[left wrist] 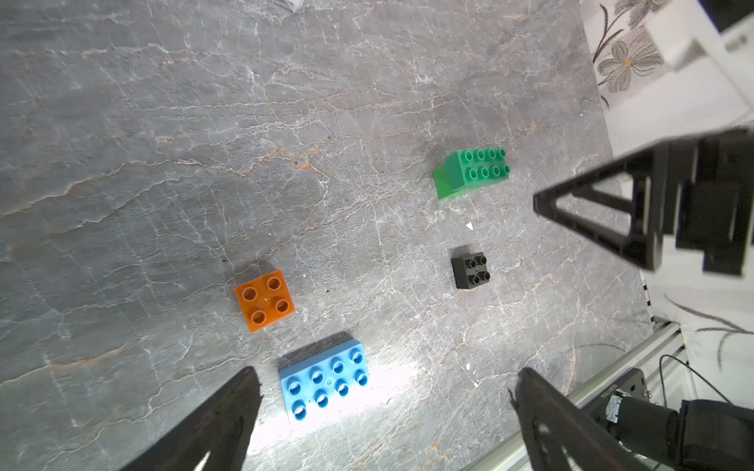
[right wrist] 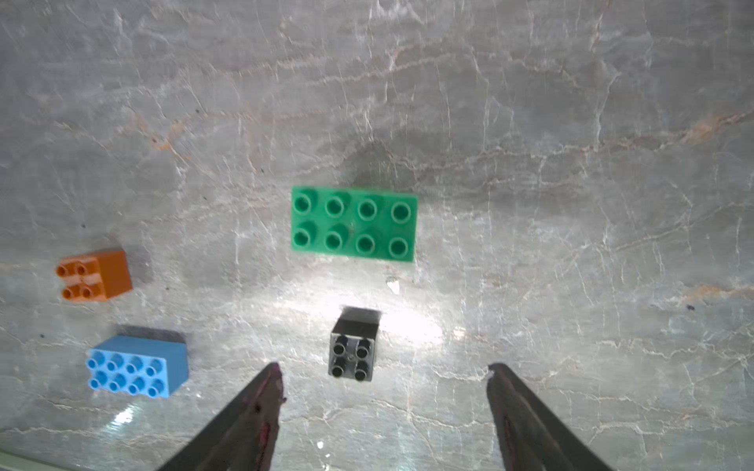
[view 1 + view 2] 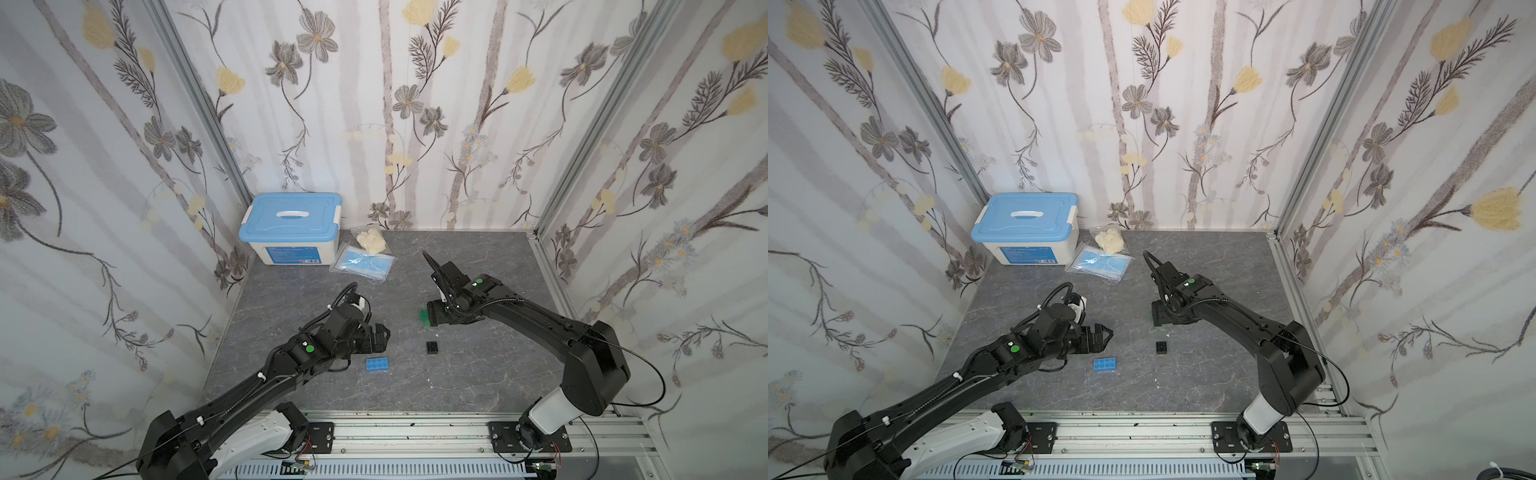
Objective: Assemble the letter f with lego
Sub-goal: Pick up the lego brick from the center of the board.
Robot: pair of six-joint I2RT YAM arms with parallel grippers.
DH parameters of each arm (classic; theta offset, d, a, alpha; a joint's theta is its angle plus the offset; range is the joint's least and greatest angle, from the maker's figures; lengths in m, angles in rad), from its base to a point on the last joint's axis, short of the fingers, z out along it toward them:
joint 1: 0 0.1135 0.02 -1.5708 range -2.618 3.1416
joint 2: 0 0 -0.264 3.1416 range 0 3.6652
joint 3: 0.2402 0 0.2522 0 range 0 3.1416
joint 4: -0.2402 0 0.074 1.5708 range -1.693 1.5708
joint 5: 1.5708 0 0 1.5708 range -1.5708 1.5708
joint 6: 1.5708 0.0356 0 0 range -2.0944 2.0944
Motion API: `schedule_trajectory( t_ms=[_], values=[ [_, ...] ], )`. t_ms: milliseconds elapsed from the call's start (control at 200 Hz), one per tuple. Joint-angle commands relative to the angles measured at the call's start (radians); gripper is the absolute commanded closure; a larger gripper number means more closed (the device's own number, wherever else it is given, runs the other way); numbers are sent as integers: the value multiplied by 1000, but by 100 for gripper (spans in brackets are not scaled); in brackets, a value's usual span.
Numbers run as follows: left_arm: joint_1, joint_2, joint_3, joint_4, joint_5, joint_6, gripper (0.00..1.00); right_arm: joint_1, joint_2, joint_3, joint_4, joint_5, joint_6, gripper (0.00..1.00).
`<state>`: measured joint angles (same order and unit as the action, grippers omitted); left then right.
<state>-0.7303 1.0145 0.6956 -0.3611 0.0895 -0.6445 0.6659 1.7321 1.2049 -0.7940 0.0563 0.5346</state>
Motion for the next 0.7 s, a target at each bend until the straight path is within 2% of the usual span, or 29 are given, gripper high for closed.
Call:
schedule_trajectory(
  t_ms=[0,125,295,385,455,694],
  values=[
    [37,68,30,152,143,-36,0,34,-34,-55,54,7,26,25],
    [60,197,68,269,240,-65,6,59,-38,-104,82,22,42,30],
    [117,378,105,388,347,-128,15,58,13,-151,164,-30,60,38],
    [164,445,94,480,424,-186,24,63,43,-151,185,-46,68,40],
    [177,473,98,507,449,-201,30,66,54,-145,199,-52,70,41],
    [186,496,143,467,462,-185,32,69,87,-141,188,-62,82,43]
  ],
)
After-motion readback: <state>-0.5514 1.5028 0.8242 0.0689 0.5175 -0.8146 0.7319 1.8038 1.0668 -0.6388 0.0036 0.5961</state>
